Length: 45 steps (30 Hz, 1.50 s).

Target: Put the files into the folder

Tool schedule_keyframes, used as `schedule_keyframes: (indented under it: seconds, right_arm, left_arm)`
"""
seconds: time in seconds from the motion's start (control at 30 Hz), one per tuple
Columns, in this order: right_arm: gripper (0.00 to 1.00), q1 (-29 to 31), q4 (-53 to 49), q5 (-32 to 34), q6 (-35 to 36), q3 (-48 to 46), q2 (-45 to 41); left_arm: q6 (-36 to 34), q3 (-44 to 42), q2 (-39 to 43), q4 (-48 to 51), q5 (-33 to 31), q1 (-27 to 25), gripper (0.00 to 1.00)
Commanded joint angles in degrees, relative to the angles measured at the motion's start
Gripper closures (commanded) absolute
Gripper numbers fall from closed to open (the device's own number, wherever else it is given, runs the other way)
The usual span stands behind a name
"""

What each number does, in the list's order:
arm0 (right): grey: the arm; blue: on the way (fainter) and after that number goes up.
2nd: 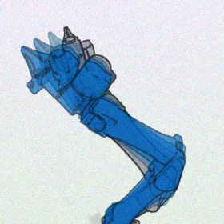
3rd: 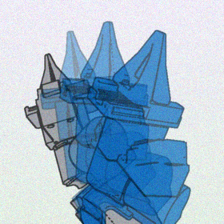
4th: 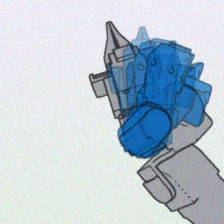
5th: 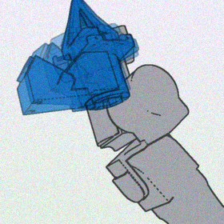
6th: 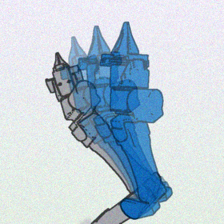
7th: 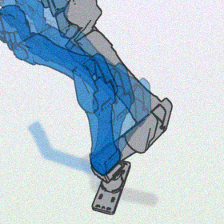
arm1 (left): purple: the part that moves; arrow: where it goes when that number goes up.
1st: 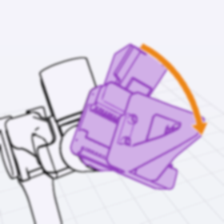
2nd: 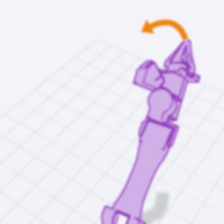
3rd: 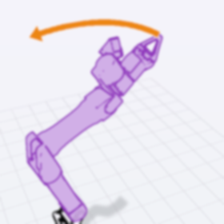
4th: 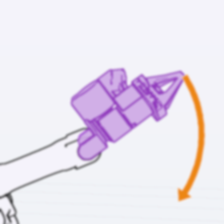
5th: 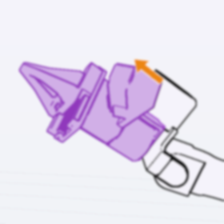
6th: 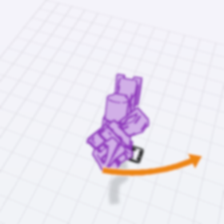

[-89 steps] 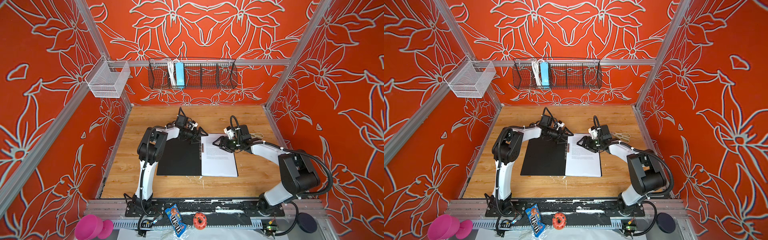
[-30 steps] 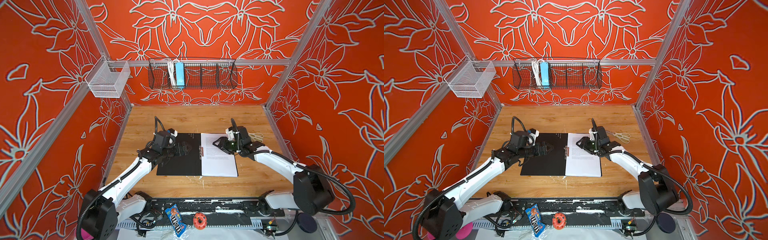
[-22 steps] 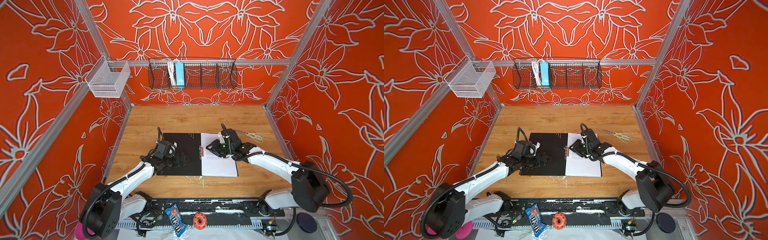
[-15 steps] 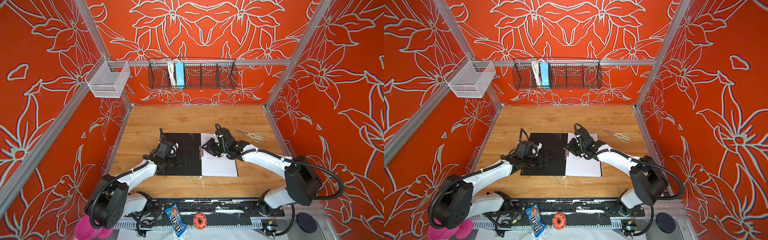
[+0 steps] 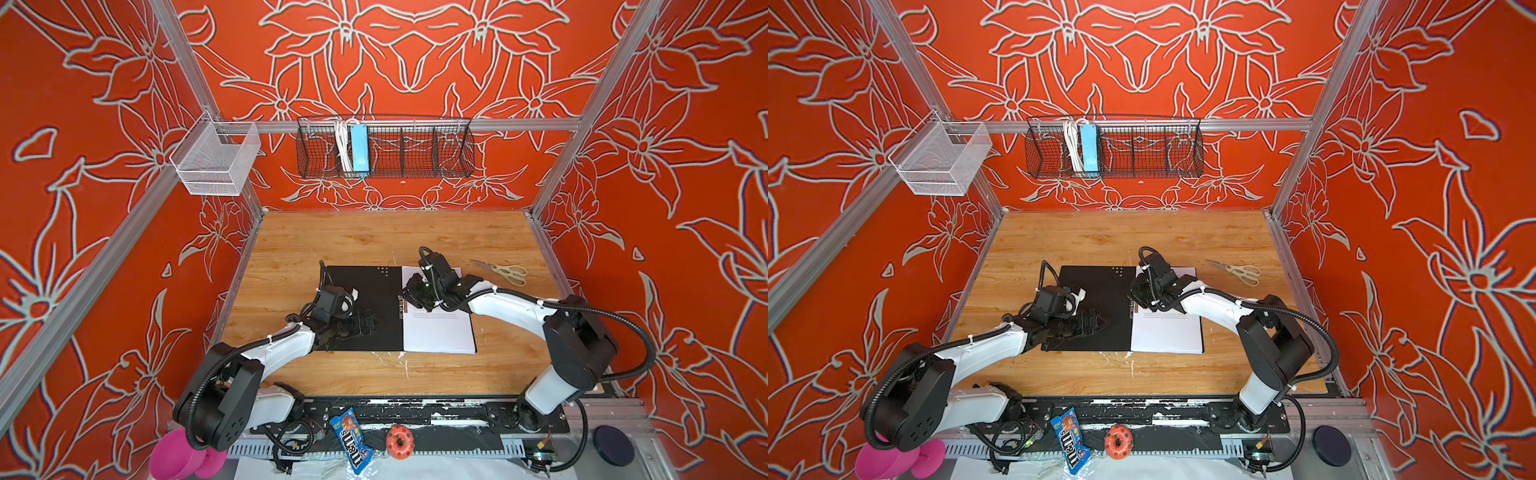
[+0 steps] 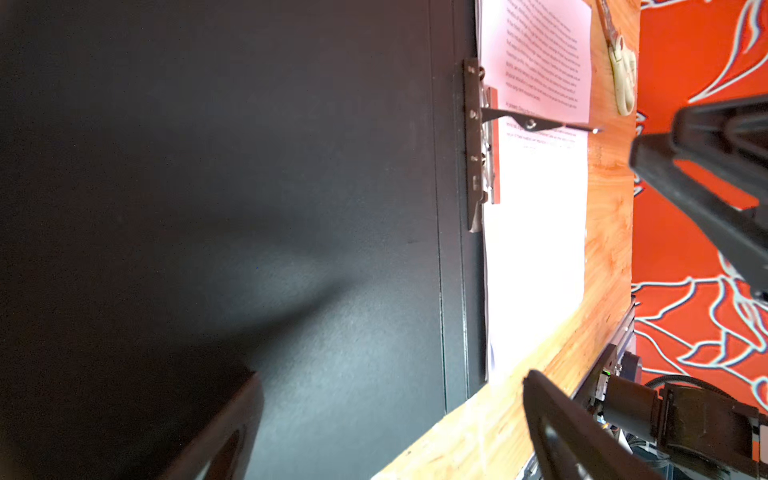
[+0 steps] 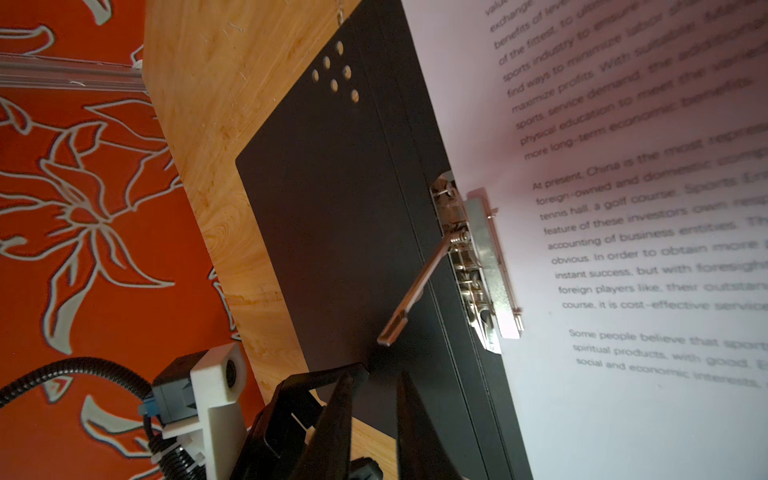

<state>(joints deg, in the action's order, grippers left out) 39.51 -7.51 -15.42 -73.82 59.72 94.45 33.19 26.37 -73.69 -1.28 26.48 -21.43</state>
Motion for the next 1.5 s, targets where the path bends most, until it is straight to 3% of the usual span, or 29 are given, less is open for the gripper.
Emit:
schedule_keyframes:
  seconds: [0.0, 0.37, 1.47]
  right_arm:
    - [0.8, 0.3, -1.9, 2.0, -2.3, 2.1, 1.4]
    - [0.87, 0.4, -2.2, 1.8, -3.8, 3.1, 4.0]
    - [0.88, 0.4, -1.1, 2.3, -3.9, 4.2, 6.5]
  left_arm:
    - [-0.5, -2.0, -1.4, 1.1, 0.2, 0.1, 0.02]
    - [-0.8, -2.4, -1.5, 0.4, 0.8, 0.1, 0.02]
    - [-1.5, -3.1, -1.4, -0.4, 1.6, 0.1, 0.02]
